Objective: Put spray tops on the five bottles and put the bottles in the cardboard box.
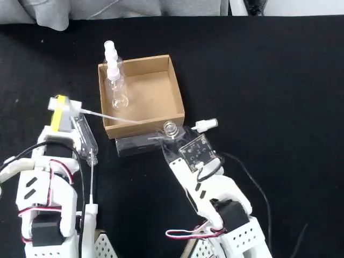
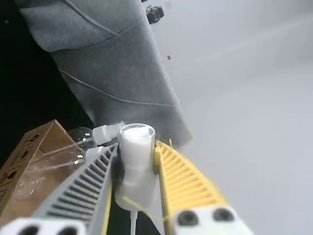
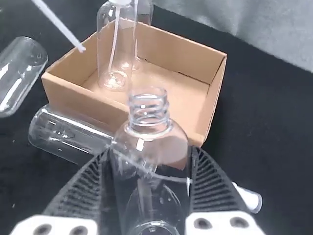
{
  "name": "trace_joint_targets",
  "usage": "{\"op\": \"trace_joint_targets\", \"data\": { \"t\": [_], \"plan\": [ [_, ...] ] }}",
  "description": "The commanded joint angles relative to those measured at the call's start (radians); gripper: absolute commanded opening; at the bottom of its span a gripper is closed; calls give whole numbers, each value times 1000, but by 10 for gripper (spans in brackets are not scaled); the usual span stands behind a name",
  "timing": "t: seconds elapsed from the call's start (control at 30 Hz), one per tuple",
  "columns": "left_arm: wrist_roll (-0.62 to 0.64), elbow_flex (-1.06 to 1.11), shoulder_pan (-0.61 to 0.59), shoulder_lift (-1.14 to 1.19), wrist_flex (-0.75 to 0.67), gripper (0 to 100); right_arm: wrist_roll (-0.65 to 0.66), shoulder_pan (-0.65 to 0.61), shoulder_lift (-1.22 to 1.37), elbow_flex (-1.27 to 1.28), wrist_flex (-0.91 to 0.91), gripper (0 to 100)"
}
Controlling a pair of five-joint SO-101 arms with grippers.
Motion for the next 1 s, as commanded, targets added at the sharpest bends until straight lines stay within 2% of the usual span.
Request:
{"op": "trace_joint_targets", "data": {
  "t": [0.0,0.1,0.43,0.6,0.77,0.97],
  "plan": [
    [6,-21,41,-11,-25,30,81,-20,-101,-4,-3,70],
    [8,-21,56,-11,-26,30,123,-20,-101,-4,3,70],
    [8,-21,110,-11,-28,30,133,-20,-101,-4,5,70],
    [9,-21,111,-11,-28,30,218,-89,-99,15,6,70],
    [3,-19,166,-11,-23,30,216,-89,-99,15,6,70],
    [2,5,159,-11,-28,30,216,-89,-99,15,6,70]
  ]
}}
